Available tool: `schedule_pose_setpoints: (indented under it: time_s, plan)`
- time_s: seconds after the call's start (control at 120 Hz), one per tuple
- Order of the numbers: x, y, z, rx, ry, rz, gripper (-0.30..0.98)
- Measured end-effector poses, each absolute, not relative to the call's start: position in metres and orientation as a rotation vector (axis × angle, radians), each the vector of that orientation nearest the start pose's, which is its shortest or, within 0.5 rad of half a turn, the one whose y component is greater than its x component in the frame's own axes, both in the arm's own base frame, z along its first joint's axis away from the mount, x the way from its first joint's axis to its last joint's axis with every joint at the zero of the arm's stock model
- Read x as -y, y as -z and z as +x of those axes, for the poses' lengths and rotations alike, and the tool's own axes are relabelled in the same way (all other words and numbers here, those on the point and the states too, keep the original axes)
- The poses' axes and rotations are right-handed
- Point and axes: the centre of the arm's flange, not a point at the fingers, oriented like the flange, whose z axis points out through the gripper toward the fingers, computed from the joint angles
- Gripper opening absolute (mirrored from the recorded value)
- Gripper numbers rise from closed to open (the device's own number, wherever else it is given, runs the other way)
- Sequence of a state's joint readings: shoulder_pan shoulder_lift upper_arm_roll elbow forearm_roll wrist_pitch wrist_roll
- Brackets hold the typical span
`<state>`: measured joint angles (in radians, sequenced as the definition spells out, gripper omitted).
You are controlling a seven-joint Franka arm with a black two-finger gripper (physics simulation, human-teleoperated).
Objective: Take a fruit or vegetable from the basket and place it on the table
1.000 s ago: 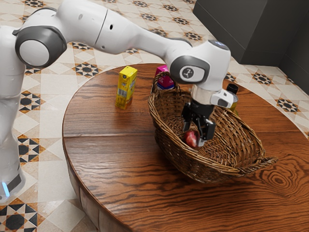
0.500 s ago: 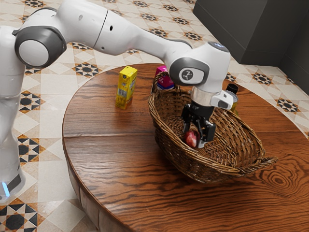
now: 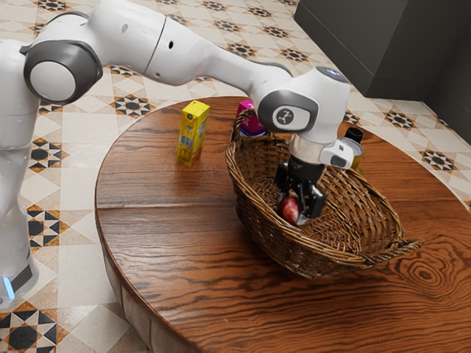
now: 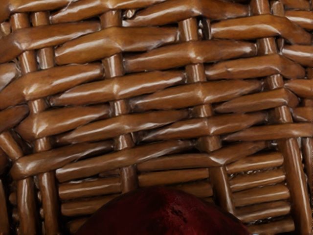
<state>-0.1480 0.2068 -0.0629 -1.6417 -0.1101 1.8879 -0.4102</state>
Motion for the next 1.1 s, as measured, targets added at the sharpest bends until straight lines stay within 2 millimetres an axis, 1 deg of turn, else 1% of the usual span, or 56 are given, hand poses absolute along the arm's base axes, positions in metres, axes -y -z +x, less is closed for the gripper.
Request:
schedule_pose_setpoints:
  time_s: [0.108,0.275,0.333,0.392,0.542,0.617,0.7,0.75,0.8,0.875,0.925,0.967,1.025,1.1]
  plan:
    - [0.136,-0.498,0.615,0.38,0.011,-3.235,0.37]
    - [0.141,-0.504,0.612,0.361,0.043,-3.201,0.32]
    - [0.149,-0.517,0.607,0.333,0.078,-3.187,0.31]
    - [0.155,-0.529,0.601,0.315,0.107,-3.169,0.27]
    - [0.151,-0.559,0.587,0.327,0.148,-3.128,0.22]
    - [0.151,-0.583,0.579,0.329,0.172,-3.108,0.22]
    - [0.15,-0.616,0.571,0.335,0.196,-3.081,0.22]
    - [0.148,-0.635,0.561,0.342,0.2,-3.064,0.22]
    - [0.143,-0.654,0.546,0.352,0.204,-3.041,0.22]
    - [0.13,-0.697,0.511,0.379,0.244,-3.007,0.22]
    - [0.114,-0.714,0.494,0.423,0.243,-2.982,0.22]
    - [0.1,-0.723,0.486,0.457,0.239,-2.951,0.23]
    - [0.093,-0.738,0.478,0.469,0.247,-2.916,0.23]
    - [0.079,-0.755,0.473,0.483,0.268,-2.866,0.23]
